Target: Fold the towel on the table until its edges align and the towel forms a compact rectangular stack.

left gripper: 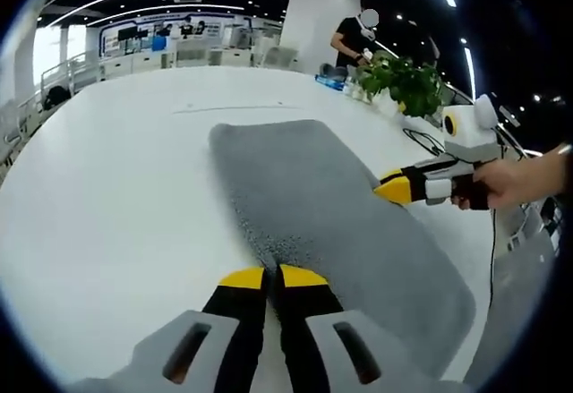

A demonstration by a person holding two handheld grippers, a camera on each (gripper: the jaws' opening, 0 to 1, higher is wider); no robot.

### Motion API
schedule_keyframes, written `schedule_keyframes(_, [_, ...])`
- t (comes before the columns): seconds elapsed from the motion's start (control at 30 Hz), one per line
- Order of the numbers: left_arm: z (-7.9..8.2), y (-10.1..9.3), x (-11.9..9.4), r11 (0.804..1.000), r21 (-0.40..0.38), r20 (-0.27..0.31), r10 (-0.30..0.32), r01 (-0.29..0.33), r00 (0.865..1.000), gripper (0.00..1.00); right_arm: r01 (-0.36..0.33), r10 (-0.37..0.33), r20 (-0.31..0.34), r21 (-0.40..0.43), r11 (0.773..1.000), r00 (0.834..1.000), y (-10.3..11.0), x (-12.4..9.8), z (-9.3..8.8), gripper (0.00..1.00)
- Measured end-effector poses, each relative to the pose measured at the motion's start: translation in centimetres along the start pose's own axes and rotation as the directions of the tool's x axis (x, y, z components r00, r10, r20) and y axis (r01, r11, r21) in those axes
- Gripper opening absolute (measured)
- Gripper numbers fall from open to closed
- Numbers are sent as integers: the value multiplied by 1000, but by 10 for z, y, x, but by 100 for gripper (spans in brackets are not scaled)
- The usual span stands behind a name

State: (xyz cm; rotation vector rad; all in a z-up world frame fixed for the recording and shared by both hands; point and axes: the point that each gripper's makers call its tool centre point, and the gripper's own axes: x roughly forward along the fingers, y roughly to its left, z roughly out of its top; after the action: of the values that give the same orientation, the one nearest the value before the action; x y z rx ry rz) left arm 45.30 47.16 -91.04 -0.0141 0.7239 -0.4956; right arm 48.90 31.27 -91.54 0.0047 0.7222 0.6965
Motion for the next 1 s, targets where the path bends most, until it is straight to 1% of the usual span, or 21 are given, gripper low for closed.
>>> schedule_keyframes(0.1, [0,-11,3,1000,3,3,1,-1,1000,4,9,-9,-4,-5,1000,1000,-6,-8,-4,9])
schedule_keyframes(0.23, [-3,-30,5,999,-7,0,-32,32,999,4,21,-21,-4,5,1000,1000,-19,-20,-10,9])
schedule_keyframes(0.3, [-5,-38,6,999,4,4,-38,38,999,4,24,-24,-7,7,1000,1000,-24,-27,-14,9])
schedule_keyframes(0.37, [-7,-47,5,999,20,9,-41,40,999,4,26,-26,-12,6,1000,1000,-27,-32,-17,9])
schedule_keyframes(0.47, [-10,-58,6,998,19,8,-55,55,998,4,40,-40,-14,4,999,999,-32,-40,-22,8])
schedule_keyframes(0.57, [-12,-68,5,998,10,8,-70,70,998,4,52,-52,-7,20,998,999,-35,-49,-29,8])
schedule_keyframes(0.6, [-14,-71,4,997,27,13,-66,66,998,4,54,-53,-6,21,998,999,-35,-51,-30,8])
schedule_keyframes(0.63, [-14,-73,3,997,49,21,-62,61,998,4,57,-57,-5,25,998,998,-35,-54,-33,8])
schedule_keyframes(0.73, [-18,-77,0,998,11,40,-63,63,997,4,66,-66,-4,24,998,998,-33,-59,-37,8])
schedule_keyframes(0.77, [-19,-77,0,998,10,42,-64,64,997,4,67,-67,-2,26,997,998,-33,-60,-38,8])
schedule_keyframes(0.9, [-19,-78,-1,997,7,49,-75,75,996,4,75,-77,25,82,994,997,-33,-62,-41,8])
schedule_keyframes(1.0, [-19,-76,0,996,-18,66,-86,88,994,4,91,-93,37,60,994,995,-30,-60,-40,8])
